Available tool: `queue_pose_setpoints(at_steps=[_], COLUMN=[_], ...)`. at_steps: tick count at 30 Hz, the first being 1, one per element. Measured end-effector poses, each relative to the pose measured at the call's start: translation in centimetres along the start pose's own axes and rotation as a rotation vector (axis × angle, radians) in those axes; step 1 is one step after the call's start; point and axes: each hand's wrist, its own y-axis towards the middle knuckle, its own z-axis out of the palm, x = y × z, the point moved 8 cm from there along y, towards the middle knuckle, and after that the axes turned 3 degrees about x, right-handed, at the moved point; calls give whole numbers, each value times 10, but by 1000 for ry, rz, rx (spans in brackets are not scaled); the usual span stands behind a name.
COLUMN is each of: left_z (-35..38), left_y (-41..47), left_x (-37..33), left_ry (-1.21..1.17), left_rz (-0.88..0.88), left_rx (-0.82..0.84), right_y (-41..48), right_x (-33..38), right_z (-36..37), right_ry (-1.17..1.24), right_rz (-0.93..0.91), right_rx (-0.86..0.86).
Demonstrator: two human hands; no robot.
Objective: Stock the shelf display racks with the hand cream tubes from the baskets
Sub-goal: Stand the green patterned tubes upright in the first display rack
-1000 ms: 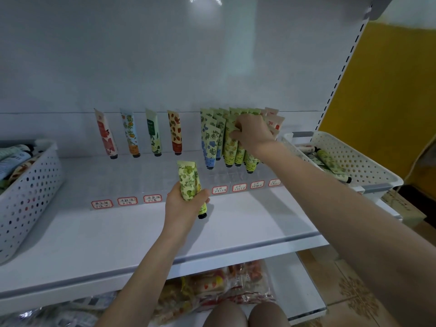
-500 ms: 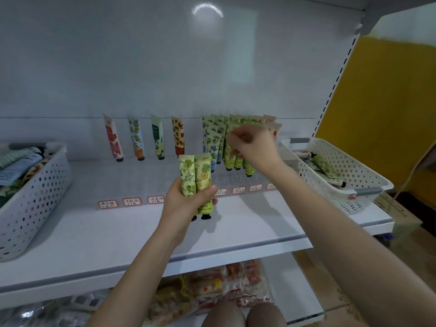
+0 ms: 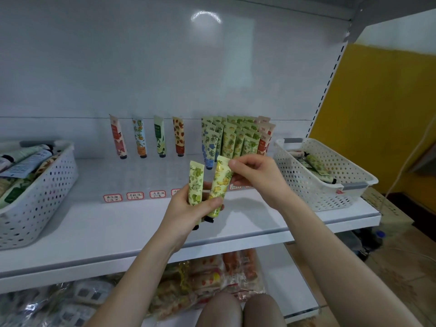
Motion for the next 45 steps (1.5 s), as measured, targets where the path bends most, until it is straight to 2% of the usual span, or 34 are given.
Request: queue_pose_setpoints(at_steps=[3,5,11,15,22,33,38,45], left_z=[-1,-2,-18,-22,-23,-23,-24,-21], left_y=[1,3,15,18,24,28,30,33], left_x=[3,6,21,25,36,42,46,51], left_ry=[125,126,150,241,206,162,84,56], left_rz=[-14,-8,-72,-77,-94,-121,-152,-170], left_rx=[-50,-85,-198,-216,-161,-146,-147,-134], right_y=[-5,-4,18,36,73,90,95,99], right_x=[-8,-8,16,26,14,-17,-16,-16], right_z=[0,-7,-58,-69,-64,-59,-59,-50], right_ry=[-46,-87,-479,-638,-807,-838,-905,-978], right_rz=[71,74,-127,-174,-169,-85,-8,2], right_rx=[69,54,-327,-434,-412,-352,-329,-298])
